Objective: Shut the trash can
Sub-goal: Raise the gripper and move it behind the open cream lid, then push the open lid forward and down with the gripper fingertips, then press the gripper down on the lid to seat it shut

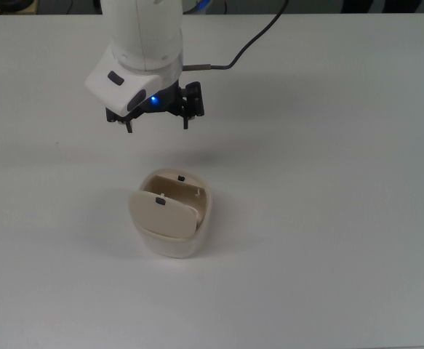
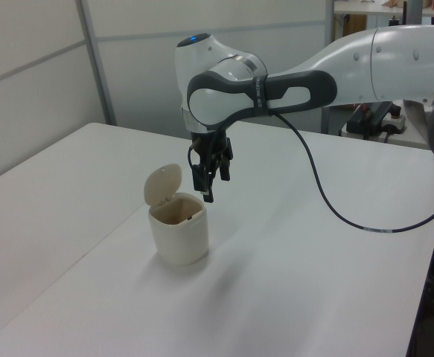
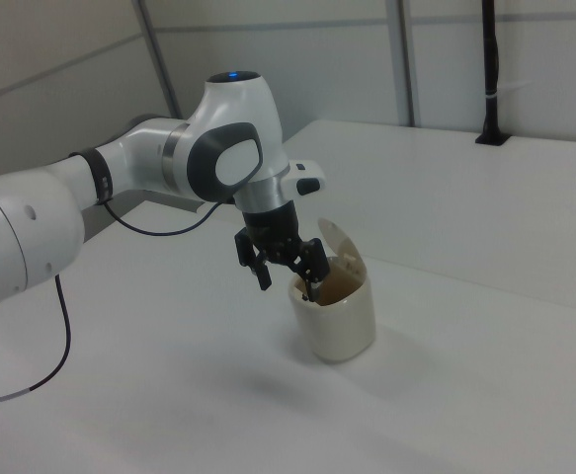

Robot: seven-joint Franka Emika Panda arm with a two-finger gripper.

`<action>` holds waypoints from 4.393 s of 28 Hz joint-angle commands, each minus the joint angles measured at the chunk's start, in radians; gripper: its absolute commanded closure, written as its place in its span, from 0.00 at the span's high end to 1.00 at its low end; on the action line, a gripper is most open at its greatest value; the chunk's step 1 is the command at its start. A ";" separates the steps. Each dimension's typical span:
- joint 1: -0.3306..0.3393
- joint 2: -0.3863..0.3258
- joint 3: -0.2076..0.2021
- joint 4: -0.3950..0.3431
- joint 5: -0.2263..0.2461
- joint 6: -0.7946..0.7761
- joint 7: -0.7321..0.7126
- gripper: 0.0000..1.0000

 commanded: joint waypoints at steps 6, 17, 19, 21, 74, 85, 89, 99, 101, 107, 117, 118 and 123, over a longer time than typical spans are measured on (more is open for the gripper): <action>0.000 -0.027 -0.002 -0.012 -0.017 -0.066 -0.003 0.21; -0.002 -0.029 -0.004 -0.009 -0.009 -0.097 -0.015 0.00; -0.002 -0.029 -0.004 -0.009 -0.009 -0.097 -0.014 0.00; -0.002 -0.027 -0.002 -0.009 -0.009 -0.097 -0.014 0.00; -0.002 0.103 0.009 0.033 0.129 0.596 0.038 0.00; -0.002 0.068 0.010 0.030 0.127 0.398 0.031 0.00; -0.002 0.068 0.009 0.030 0.121 0.317 0.028 0.00; 0.007 0.077 0.009 -0.012 0.110 0.311 0.025 0.00; 0.007 0.079 0.009 -0.022 0.110 0.311 0.022 0.00; 0.009 0.082 0.009 -0.042 0.109 0.311 0.022 0.00; 0.014 0.102 0.009 -0.067 0.090 0.311 0.022 0.00; 0.014 0.102 0.009 -0.067 0.090 0.311 0.022 0.00; 0.014 0.111 0.009 -0.067 0.080 0.311 0.023 0.00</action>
